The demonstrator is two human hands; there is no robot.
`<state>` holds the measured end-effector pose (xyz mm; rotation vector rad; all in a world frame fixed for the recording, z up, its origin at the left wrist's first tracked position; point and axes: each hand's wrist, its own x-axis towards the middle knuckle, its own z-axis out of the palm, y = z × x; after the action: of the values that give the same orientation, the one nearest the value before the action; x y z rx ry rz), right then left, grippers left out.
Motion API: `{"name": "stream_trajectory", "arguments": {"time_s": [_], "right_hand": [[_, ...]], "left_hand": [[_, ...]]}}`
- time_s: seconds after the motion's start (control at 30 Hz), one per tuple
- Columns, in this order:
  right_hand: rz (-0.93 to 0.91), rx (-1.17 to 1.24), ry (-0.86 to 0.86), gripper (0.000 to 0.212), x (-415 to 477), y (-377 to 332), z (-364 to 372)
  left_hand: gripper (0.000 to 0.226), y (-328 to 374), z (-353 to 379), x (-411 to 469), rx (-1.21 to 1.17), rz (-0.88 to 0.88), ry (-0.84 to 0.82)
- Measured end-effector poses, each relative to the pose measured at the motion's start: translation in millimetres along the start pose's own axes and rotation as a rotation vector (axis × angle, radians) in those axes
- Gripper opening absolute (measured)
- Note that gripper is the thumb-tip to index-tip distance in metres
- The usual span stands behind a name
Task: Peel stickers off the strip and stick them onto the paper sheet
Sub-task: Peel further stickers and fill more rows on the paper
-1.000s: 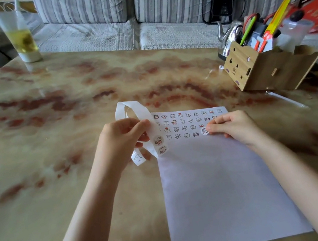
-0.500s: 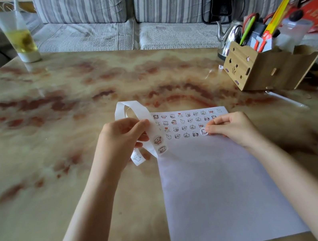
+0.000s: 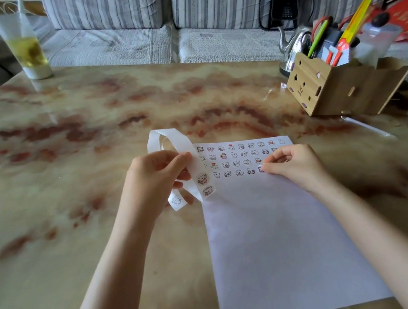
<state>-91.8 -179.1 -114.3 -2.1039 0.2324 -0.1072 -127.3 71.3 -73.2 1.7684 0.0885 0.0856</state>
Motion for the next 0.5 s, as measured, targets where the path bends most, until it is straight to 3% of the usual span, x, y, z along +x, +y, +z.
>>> {"name": "stream_trajectory", "arguments": {"time_s": [0.2, 0.3, 0.5], "right_hand": [[-0.013, -0.010, -0.036, 0.012, 1.7, 2.4, -2.9], [0.001, -0.006, -0.055, 0.023, 3.2, 3.0, -4.8], [-0.039, -0.041, -0.042, 0.011, 4.9, 6.6, -3.8]], "left_hand": [[0.015, -0.3, -0.6, -0.1, -0.001, 0.001, -0.004], [0.015, -0.6, -0.7, 0.0, 0.005, -0.004, -0.008], [0.016, -0.6, -0.6, 0.0, -0.002, -0.004, -0.007]]}}
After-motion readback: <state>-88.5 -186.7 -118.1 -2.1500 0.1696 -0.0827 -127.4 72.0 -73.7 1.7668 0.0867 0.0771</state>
